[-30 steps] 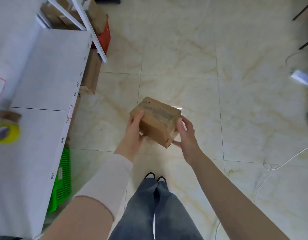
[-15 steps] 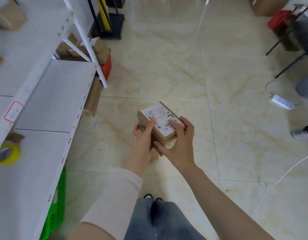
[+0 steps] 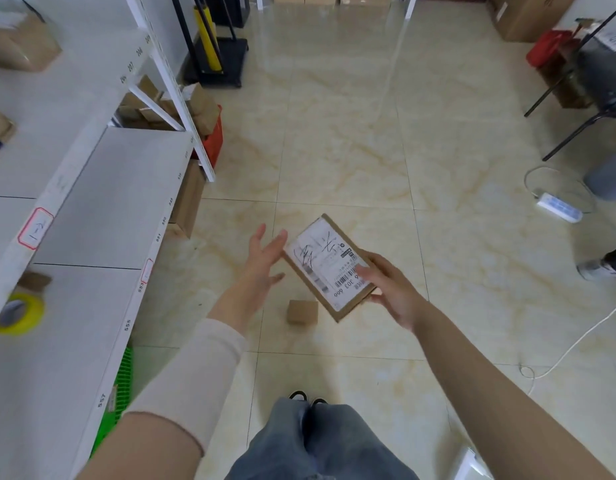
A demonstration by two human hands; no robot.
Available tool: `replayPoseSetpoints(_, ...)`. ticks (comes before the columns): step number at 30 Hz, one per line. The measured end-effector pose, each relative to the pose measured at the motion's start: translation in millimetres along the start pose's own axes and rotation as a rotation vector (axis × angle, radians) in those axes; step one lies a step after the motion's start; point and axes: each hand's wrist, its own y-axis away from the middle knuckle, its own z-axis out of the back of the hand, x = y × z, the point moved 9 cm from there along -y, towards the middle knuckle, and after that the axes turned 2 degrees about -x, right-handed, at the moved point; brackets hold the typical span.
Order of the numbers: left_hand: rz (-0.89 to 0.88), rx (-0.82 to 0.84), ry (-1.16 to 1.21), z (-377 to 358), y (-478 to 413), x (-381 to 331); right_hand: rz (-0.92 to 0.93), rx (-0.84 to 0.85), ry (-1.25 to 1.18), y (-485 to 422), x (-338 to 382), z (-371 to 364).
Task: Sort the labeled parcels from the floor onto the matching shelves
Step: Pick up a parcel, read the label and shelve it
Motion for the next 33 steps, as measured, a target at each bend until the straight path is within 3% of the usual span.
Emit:
replayPoseSetpoints(2, 0.023, 0.131, -0.159, -1, -1, -11, 0.000, 0.100, 0.157, -1, 9, 3)
replayPoseSetpoints(4, 0.110, 0.365, -0.307, -16, 8, -8, -0.001, 0.194, 0.247, 0, 19, 0)
replayPoseSetpoints(6, 0.171, 0.485, -0.336, -24, 16, -3, 0.017, 0.223, 0.258, 0, 28, -1)
replayPoseSetpoints(10, 0.073, 0.336, -0.224, -22, 12, -11, 0.058, 0.083, 0.064, -3, 29, 12)
replayPoseSetpoints(13, 0.072, 0.240, -0.066, -22, 18, 1, 0.020, 0.086, -0.055, 0, 15, 9)
replayPoseSetpoints(16, 0.138, 0.287, -0.101, -24, 24, 16, 0.022, 0.103, -0.038, -1, 20, 12)
replayPoseSetpoints(21, 0.128, 0.412, -0.267, -26, 23, 3, -0.036, 0.277, 0.183, -4, 36, 10)
replayPoseSetpoints(25, 0.111, 0.536, -0.381, -49, 37, 2, -0.036, 0.303, 0.253, -7, 46, 3)
replayPoseSetpoints(27, 0.064, 0.479, -0.344, -50, 35, -1, -0.006, 0.198, 0.195, -10, 50, 4)
replayPoseSetpoints(30, -0.005, 0.327, -0.226, -44, 24, -2, 0.092, -0.108, 0.029, -9, 51, 16)
replayPoseSetpoints(33, -0.035, 0.220, -0.042, -48, 22, 4, 0.137, -0.169, -0.082, -3, 35, 1)
